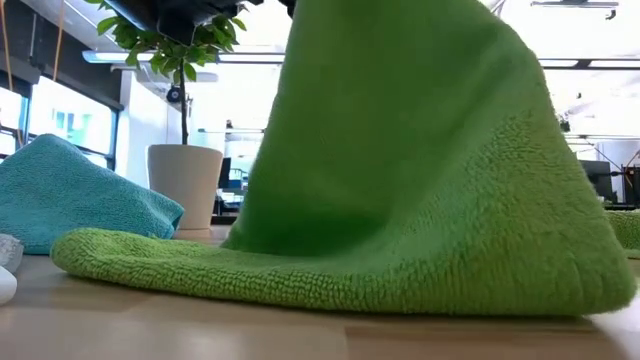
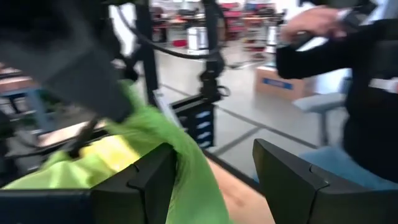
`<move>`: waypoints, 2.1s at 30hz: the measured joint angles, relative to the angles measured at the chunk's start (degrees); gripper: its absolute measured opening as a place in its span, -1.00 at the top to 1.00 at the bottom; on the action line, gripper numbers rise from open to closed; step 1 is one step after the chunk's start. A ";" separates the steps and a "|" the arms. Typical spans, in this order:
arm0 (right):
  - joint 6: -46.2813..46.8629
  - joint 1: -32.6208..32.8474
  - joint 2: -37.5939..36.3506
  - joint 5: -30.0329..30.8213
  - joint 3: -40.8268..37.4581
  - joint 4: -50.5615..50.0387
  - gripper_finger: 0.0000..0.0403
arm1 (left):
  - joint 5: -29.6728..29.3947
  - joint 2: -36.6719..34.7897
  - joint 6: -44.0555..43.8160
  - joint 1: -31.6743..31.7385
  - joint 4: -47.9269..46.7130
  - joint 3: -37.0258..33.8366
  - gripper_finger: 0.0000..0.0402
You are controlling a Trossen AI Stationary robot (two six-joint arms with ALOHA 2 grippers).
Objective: Fold microfiber towels
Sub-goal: Fold the green microfiber cloth
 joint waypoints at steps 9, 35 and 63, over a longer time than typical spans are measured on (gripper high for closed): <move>9.86 -0.12 0.01 0.15 0.00 -6.08 1.00 | 3.82 0.02 0.52 -2.46 -7.56 0.00 -0.01; 21.04 -0.16 0.01 12.08 0.00 -5.59 1.00 | -30.36 1.89 -7.19 -6.52 -25.64 -0.02 -0.01; 42.41 -0.71 0.01 23.95 0.00 -8.74 1.00 | -70.67 2.99 -13.10 -15.12 -39.15 0.03 -0.01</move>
